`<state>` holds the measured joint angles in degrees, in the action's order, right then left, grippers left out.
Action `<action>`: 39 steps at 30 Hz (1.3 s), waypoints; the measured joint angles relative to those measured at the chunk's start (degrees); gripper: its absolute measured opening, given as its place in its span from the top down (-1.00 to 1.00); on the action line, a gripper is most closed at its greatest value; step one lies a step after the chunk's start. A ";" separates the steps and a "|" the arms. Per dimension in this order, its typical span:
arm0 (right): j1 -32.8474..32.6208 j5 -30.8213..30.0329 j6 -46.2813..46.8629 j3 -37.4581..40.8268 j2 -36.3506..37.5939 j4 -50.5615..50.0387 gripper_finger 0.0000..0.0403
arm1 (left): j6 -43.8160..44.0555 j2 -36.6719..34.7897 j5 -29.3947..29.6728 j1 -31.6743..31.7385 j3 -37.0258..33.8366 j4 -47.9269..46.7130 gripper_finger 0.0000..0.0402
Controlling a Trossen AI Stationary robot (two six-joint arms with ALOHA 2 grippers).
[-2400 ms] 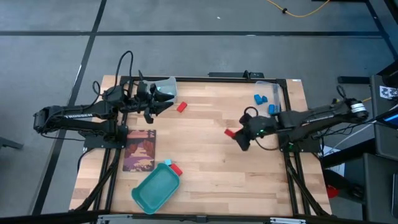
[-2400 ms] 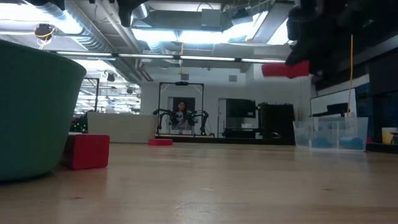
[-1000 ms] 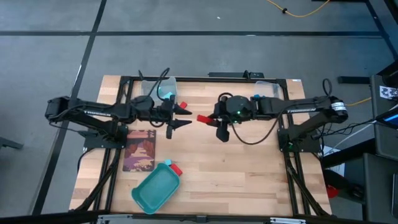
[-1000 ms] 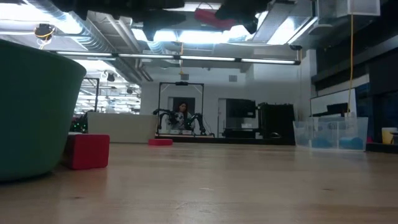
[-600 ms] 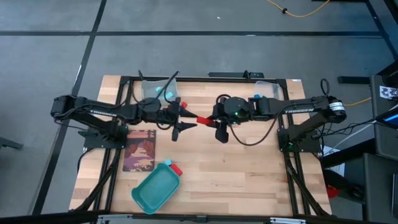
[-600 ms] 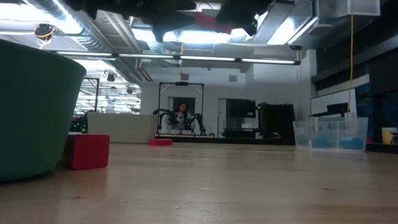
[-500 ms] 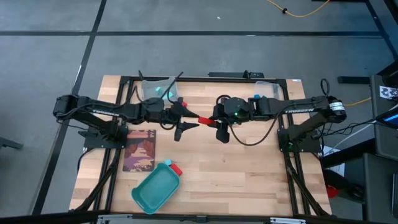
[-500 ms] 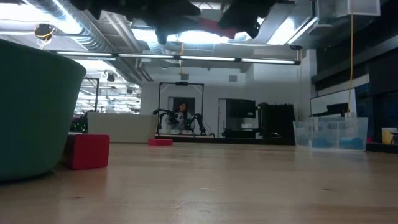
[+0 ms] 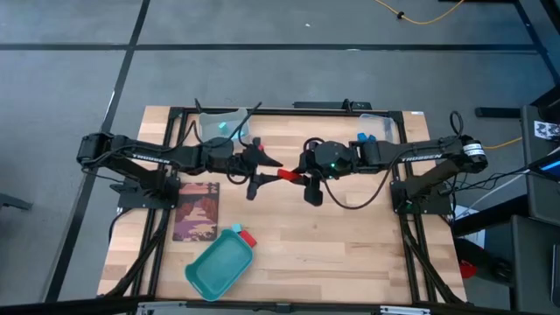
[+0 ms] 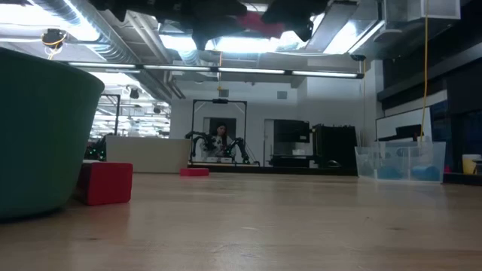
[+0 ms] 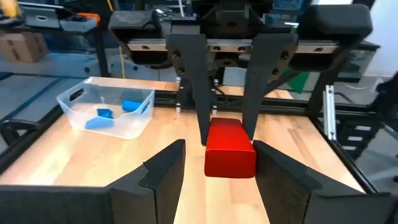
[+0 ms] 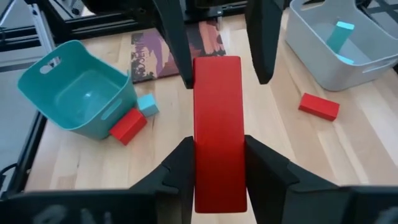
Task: Sort & place blocks by color
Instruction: Put the top right red block into the green bin
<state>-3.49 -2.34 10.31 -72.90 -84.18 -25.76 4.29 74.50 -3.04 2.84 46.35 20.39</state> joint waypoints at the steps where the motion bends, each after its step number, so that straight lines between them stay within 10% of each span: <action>1: -0.02 0.21 -0.01 -0.01 0.00 0.00 0.46 | 0.00 0.00 -0.16 -0.19 0.00 -0.05 0.11; 39: 0.04 0.91 -0.29 0.07 0.02 1.55 0.46 | -0.42 0.39 0.70 -2.50 -0.11 1.28 0.13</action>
<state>-3.44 -1.43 10.02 -72.84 -84.16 -24.21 3.88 74.89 -2.35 0.34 46.24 21.67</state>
